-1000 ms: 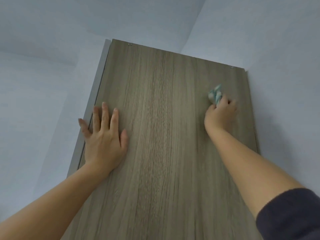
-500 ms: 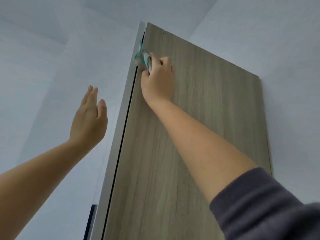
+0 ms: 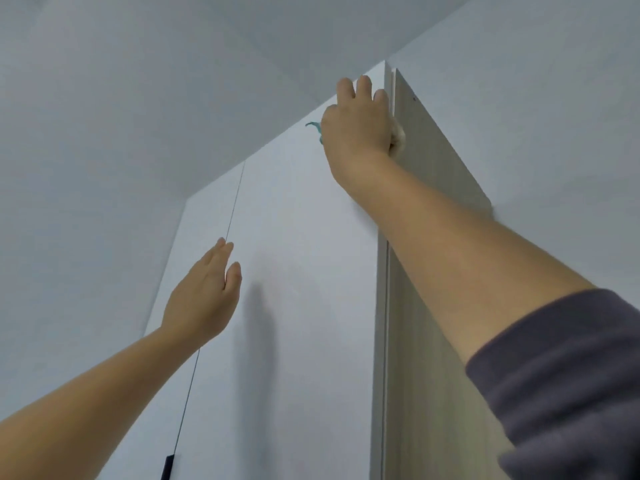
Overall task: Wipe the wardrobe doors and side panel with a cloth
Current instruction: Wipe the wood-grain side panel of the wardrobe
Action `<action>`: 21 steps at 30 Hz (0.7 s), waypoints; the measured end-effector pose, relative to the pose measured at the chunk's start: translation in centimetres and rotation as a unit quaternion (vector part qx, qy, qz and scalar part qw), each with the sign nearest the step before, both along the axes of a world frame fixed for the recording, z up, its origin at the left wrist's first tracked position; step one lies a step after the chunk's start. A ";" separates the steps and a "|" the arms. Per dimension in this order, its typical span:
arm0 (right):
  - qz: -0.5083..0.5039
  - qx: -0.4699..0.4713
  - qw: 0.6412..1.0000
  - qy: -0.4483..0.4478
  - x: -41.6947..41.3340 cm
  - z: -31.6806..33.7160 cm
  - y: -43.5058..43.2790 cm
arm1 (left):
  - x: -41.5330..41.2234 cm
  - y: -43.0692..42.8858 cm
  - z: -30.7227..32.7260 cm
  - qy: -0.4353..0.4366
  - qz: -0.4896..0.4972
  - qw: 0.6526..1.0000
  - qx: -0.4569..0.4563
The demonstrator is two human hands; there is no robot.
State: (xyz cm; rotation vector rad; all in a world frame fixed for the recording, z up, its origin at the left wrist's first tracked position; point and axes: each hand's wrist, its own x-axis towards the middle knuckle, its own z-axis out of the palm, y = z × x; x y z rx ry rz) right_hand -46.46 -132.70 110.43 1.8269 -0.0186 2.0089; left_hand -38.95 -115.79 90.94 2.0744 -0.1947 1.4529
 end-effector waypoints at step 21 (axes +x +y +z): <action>-0.104 -0.063 0.992 0.034 18.1 -3.0 16.2 | 21.6 12.3 1.9 -0.105 -0.162 0.980 0.043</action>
